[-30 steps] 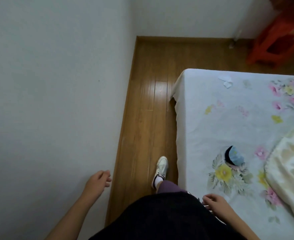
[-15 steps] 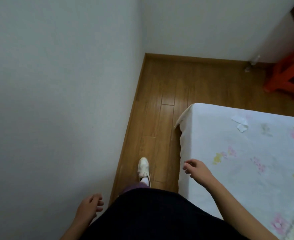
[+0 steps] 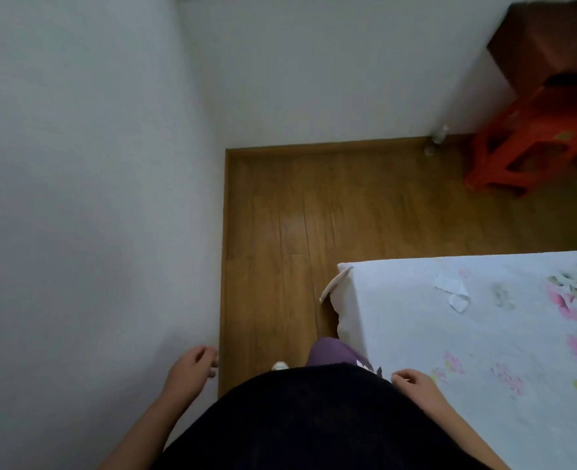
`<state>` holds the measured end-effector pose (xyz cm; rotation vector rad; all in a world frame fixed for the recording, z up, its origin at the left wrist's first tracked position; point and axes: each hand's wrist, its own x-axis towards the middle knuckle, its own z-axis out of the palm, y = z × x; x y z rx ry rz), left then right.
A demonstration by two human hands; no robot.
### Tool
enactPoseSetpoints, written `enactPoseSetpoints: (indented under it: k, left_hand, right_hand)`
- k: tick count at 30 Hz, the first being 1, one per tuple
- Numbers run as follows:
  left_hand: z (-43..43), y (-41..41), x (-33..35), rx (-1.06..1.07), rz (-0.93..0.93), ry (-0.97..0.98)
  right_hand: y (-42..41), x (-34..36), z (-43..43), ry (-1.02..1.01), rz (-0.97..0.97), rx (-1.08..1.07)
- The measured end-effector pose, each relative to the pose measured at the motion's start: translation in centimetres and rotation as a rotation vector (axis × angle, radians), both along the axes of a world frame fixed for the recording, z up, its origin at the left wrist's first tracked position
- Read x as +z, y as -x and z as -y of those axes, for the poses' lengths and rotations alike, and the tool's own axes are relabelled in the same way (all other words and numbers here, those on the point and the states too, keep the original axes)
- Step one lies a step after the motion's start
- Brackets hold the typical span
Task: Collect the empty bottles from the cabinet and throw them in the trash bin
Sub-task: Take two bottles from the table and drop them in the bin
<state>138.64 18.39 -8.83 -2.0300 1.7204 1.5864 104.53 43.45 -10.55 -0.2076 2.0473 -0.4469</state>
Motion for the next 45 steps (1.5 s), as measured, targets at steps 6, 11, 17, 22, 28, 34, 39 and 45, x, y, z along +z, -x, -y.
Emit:
enactPoseSetpoints:
  k: [6, 11, 17, 22, 28, 34, 39, 45]
  left_hand:
    - [13.0, 11.0, 2.0, -0.117, -0.067, 0.070]
    - [20.8, 16.2, 0.9, -0.091, 0.011, 0.049]
    - [27.9, 20.0, -0.3, 0.078, 0.093, -0.008]
    - [34.0, 24.6, -0.9, 0.118, 0.141, -0.060]
    - [43.8, 35.6, -2.3, -0.074, 0.129, -0.099]
    - [52.2, 52.9, -1.5, -0.571, 0.120, -0.021]
    - [53.0, 68.5, -0.9, -0.949, 0.094, 0.022]
    - [48.6, 83.8, -1.1, -1.216, 0.048, 0.042]
  right_hand:
    - [6.0, -1.1, 6.1, -0.064, 0.001, -0.118]
    - [13.1, -1.7, 16.9, -0.042, 0.039, -0.107]
    - [21.7, 0.5, 31.5, 0.153, 0.042, -0.014]
    - [28.4, 2.1, 40.3, 0.250, 0.028, 0.006]
    - [35.1, 0.6, 43.6, 0.201, 0.021, -0.194]
    - [37.5, -0.2, 39.7, 0.081, 0.005, -0.569]
    - [36.5, -0.5, 35.2, 0.013, 0.013, -0.887]
    - [36.2, -1.9, 31.1, -0.047, 0.057, -1.086]
